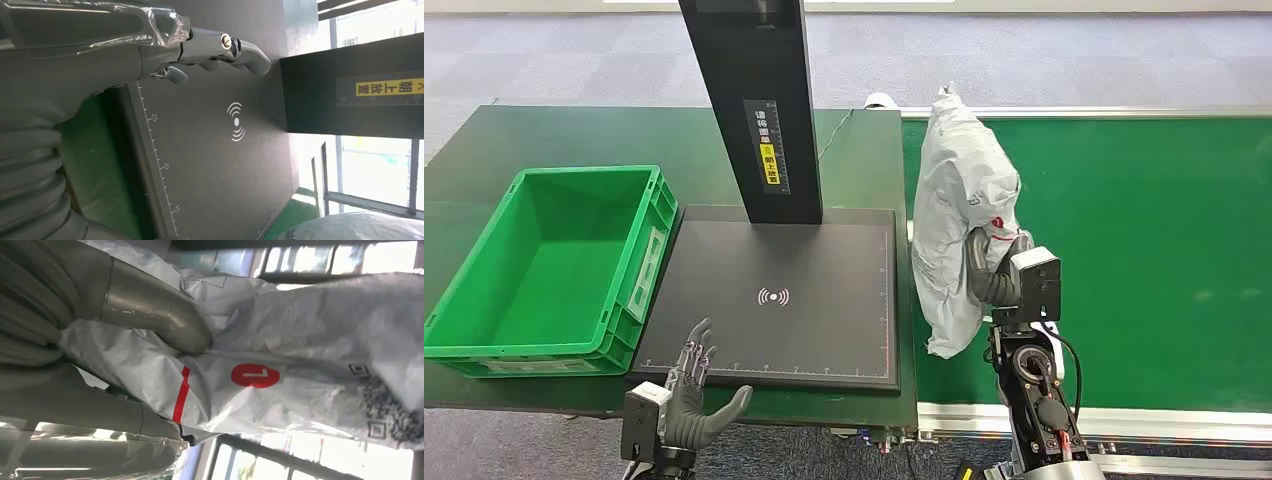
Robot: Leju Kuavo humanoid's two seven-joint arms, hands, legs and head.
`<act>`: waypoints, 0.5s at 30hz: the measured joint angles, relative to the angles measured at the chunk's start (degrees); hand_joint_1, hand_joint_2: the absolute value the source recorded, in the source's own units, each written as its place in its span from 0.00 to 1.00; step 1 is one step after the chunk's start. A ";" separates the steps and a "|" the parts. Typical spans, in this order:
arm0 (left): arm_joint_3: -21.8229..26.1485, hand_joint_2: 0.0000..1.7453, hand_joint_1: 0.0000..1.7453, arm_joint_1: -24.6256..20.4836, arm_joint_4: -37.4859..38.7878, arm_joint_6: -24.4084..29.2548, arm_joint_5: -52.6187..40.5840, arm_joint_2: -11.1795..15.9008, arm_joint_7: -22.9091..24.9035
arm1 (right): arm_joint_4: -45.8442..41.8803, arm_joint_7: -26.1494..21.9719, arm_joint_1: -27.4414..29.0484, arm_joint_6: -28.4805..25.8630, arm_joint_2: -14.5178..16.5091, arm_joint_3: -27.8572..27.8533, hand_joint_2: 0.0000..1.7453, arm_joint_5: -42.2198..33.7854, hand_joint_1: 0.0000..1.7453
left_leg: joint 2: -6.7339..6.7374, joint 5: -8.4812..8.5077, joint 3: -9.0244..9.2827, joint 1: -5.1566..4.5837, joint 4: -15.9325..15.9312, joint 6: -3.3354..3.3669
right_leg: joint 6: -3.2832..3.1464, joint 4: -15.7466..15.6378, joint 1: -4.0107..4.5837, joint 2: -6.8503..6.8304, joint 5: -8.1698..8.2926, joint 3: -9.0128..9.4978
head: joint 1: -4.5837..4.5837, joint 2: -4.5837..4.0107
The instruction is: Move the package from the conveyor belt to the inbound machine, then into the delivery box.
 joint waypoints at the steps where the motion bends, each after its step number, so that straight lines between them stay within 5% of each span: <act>1: -0.03 1.00 0.00 -0.02 0.01 -0.07 -0.01 0.00 0.00 | -0.28 0.04 0.07 0.56 0.17 0.50 1.00 -0.03 1.00 | 0.00 0.00 0.00 0.00 0.00 0.00 | 0.00 0.00 0.00 0.00 0.00 0.00 | 0.00 0.00; 15: -2.57 1.00 0.00 -4.96 3.13 -3.03 -1.02 0.15 0.11 | 2.65 1.79 -4.60 14.28 4.66 18.70 1.00 -3.39 1.00 | 0.01 0.02 -0.01 0.00 0.00 0.00 | 0.00 0.01 0.00 0.00 0.00 0.00 | 0.01 0.00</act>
